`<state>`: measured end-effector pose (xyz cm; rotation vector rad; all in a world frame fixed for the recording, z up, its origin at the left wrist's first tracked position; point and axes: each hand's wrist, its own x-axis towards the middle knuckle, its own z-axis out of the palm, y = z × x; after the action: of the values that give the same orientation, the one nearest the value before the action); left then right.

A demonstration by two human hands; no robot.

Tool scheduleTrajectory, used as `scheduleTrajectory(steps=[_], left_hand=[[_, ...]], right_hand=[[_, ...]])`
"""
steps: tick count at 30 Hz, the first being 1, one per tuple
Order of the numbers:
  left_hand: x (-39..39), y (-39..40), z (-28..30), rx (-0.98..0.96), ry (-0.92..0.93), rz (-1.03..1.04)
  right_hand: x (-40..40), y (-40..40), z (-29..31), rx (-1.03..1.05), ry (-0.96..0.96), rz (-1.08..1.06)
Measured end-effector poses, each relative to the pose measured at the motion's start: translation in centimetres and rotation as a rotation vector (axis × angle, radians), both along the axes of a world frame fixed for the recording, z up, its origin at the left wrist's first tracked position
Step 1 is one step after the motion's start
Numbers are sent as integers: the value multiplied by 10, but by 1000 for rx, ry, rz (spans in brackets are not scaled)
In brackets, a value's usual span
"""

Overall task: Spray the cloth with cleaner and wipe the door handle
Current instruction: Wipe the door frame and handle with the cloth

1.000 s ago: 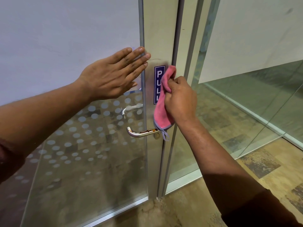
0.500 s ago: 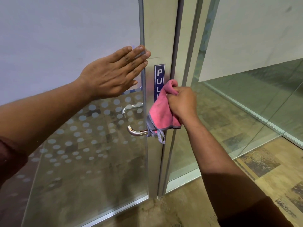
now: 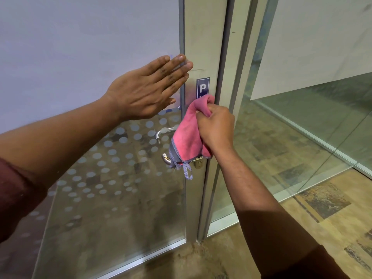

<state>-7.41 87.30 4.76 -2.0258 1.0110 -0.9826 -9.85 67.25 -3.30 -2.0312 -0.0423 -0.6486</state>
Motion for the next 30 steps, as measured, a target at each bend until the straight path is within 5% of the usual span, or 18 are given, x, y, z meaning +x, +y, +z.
scheduleTrajectory(steps=[8,14,20,30], left_hand=[[3,-1,0,1,-14,-29],[2,-1,-1,-2,5,-20],[4,0,-1,-10,13,-31],[2,0,1,-1,31,-22]], right_hand=[[-2,6,-12,-54,69,21],[9,-26,-22,340,316,23],[10,-19,-25,499,508,67],[-1,-23,4,915,505,182]])
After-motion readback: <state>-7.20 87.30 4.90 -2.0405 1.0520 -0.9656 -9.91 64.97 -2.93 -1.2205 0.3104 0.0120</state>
